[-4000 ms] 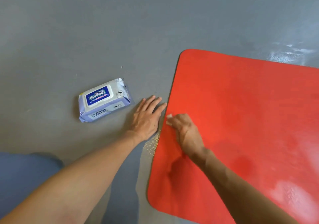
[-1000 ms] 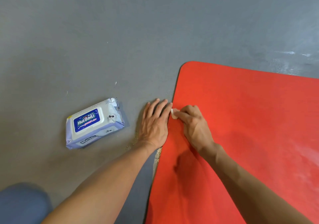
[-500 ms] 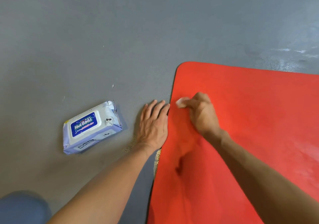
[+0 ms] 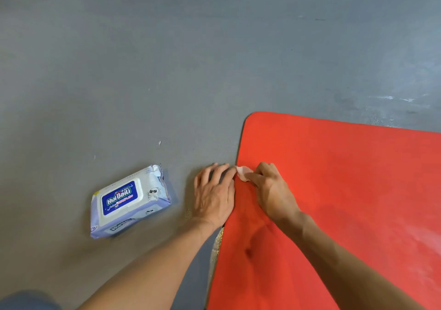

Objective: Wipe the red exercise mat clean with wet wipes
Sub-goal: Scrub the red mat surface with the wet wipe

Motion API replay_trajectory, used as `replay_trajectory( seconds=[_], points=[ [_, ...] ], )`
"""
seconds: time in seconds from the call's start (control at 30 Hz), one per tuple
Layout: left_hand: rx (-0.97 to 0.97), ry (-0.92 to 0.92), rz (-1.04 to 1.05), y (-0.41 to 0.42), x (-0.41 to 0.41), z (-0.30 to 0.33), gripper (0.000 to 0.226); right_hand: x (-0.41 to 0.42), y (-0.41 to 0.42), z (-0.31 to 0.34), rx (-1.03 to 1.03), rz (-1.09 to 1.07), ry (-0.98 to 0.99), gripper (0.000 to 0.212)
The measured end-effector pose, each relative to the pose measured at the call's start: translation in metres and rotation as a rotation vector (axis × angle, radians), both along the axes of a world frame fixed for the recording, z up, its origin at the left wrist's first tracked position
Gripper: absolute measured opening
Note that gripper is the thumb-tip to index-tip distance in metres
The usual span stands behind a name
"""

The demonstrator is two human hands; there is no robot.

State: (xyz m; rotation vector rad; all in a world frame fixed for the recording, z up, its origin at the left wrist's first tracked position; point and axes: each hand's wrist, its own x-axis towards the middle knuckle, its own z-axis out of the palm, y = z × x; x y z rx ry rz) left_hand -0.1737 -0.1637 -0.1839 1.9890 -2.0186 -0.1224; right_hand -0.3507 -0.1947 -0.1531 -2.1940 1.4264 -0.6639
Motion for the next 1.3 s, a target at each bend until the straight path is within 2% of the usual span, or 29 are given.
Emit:
replay_trajectory(
  seconds=[0.1,0.2,0.23,0.3,0.37,0.43,0.5,0.6,0.67,0.7,0.77,0.8,0.83,0.87,0.93,0.97,1.03,1.07,1.1,1.17,1.23,1.3],
  points=[
    [0.009,-0.056,-0.023,-0.011,-0.004,0.0,0.045,-0.034,-0.027,-0.003,0.05,-0.373,0.016,0.026],
    [-0.004,-0.092,0.011,-0.016,-0.007,-0.006,0.05,-0.033,-0.044,-0.005,0.129,-0.695,-0.142,0.019],
    [-0.006,-0.096,0.013,-0.017,-0.007,-0.007,0.05,-0.02,-0.046,-0.006,0.113,-0.72,-0.165,0.019],
    [-0.007,-0.086,0.001,-0.015,-0.007,-0.007,0.049,0.019,-0.034,-0.005,0.063,-0.591,-0.208,0.019],
    [-0.007,-0.089,0.008,-0.016,-0.005,-0.006,0.048,0.049,-0.014,-0.004,0.048,-0.292,-0.183,0.013],
    [-0.002,-0.105,0.013,-0.016,-0.004,-0.005,0.048,0.044,-0.015,-0.008,0.067,-0.116,-0.095,0.027],
    [-0.022,-0.114,-0.003,-0.015,-0.004,-0.006,0.047,0.011,-0.03,-0.008,0.102,-0.15,-0.043,0.033],
    [-0.036,-0.134,-0.005,-0.016,-0.004,-0.004,0.048,-0.052,-0.055,-0.007,-0.005,-0.504,0.005,0.029],
    [-0.03,-0.144,0.002,-0.016,-0.006,-0.003,0.048,-0.058,-0.061,-0.007,0.034,-0.686,0.0,0.026],
    [-0.024,-0.143,0.001,-0.016,-0.006,-0.003,0.048,-0.045,-0.059,-0.005,0.03,-0.705,-0.009,0.022],
    [-0.017,-0.134,-0.002,-0.014,-0.007,-0.003,0.049,-0.004,-0.052,-0.002,0.004,-0.664,-0.159,0.016],
    [-0.014,-0.128,-0.003,-0.015,-0.007,-0.004,0.049,0.017,-0.044,0.0,0.014,-0.553,-0.23,0.009],
    [-0.005,-0.122,0.001,-0.015,-0.006,-0.005,0.05,0.037,-0.034,0.003,0.014,-0.361,-0.192,0.013],
    [0.006,-0.12,0.009,-0.016,-0.006,-0.005,0.05,0.045,-0.026,0.002,-0.016,-0.173,-0.093,0.027],
    [0.014,-0.123,0.016,-0.016,-0.007,-0.006,0.05,0.035,-0.035,0.003,-0.094,0.047,-0.004,0.037],
    [0.0,-0.126,0.011,-0.016,-0.007,-0.005,0.049,0.022,-0.043,0.0,-0.118,0.06,0.025,0.031],
    [-0.044,-0.129,-0.005,-0.015,-0.006,-0.004,0.047,-0.015,-0.067,-0.003,-0.15,-0.21,0.027,0.012],
    [-0.06,-0.13,-0.011,-0.014,-0.006,-0.003,0.047,-0.034,-0.078,-0.003,-0.14,-0.379,0.066,0.012],
    [-0.069,-0.13,-0.012,-0.015,-0.006,-0.003,0.047,-0.046,-0.086,-0.008,-0.067,-0.477,0.042,0.019],
    [-0.068,-0.122,-0.007,-0.016,-0.006,-0.005,0.048,-0.044,-0.094,-0.015,-0.07,-0.604,0.067,0.033],
    [-0.062,-0.103,-0.003,-0.015,-0.005,-0.007,0.048,-0.014,-0.084,-0.012,-0.074,-0.549,0.045,0.028],
    [-0.055,-0.096,-0.01,-0.016,-0.005,-0.008,0.048,0.018,-0.064,-0.011,-0.101,-0.299,-0.021,0.029]
  ],
)
